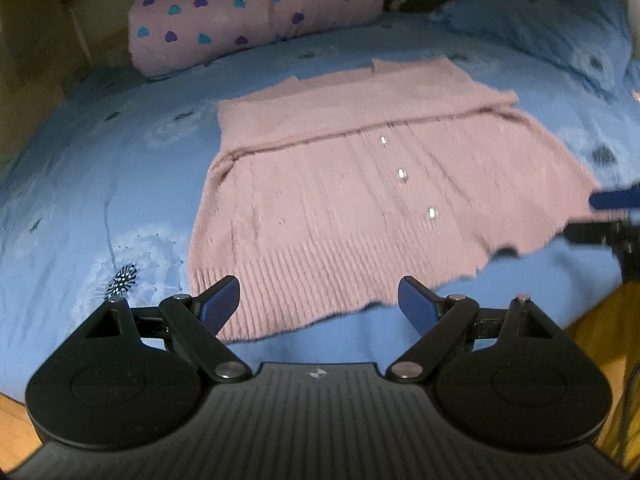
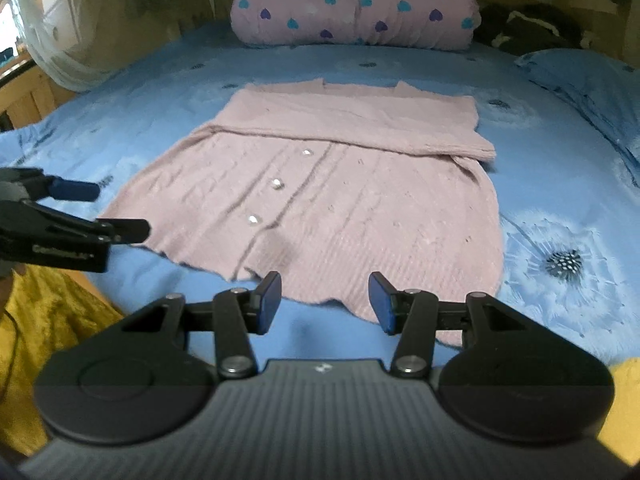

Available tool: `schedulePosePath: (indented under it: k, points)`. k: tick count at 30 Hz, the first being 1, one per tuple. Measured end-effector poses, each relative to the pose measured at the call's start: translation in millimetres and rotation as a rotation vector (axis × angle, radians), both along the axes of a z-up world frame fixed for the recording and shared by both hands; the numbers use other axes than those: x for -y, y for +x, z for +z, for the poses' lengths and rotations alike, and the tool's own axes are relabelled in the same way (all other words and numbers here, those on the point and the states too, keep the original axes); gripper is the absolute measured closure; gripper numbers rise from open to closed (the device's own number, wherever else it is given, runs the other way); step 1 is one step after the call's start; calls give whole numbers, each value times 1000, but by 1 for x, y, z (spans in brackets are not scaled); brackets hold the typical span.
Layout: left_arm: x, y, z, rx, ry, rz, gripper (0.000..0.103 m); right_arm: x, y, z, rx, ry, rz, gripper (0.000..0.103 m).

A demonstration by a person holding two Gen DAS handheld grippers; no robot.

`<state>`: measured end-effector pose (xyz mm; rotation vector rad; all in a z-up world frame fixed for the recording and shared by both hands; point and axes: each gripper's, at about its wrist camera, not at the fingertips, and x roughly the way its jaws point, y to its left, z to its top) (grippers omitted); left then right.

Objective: Fold small clothes

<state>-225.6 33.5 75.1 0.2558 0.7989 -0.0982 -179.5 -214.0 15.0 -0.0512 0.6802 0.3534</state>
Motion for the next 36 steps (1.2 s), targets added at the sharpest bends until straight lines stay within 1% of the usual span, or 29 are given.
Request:
schedulePosePath:
  k: [3,5,7,8,9,10,11,15,18,23,25,30,36]
  points:
    - [3,-3,-10,-15,31,-30,14,-4,-4,-8,34,-69,-45,53]
    - [6,-4,-19,-23,69,-44,14,-7,-6,-12,38,-105,-38,53]
    - [8,-3,-27,-25,107,-47,14,-10,-7,-16,37,-117,-22,52]
    - [8,-2,-30,-21,119,-47,14,-11,-8,-18,33,-118,-11,50]
    - [8,-2,-33,-17,123,-46,14,-12,-7,-19,26,-122,-4,40]
    - [8,0,-35,-15,124,-41,14,-14,-8,-21,23,-126,0,33]
    - [8,1,-37,-12,123,-33,14,-15,-8,-22,29,-132,0,32]
    - [7,10,-43,-3,130,-16,13,-19,-6,-29,38,-187,-6,31]
    - [7,16,-46,5,131,-9,13,-19,-3,-32,45,-198,-12,31]
    - [6,24,-50,23,134,-7,10,-28,1,-36,100,-297,-31,30]
    - [5,27,-51,23,129,-3,10,-30,3,-39,119,-318,-28,30]
    - [5,36,-53,31,132,4,9,-29,10,-43,134,-309,-30,30]
    - [4,51,-58,48,107,73,8,-24,19,-44,139,-280,-61,31]
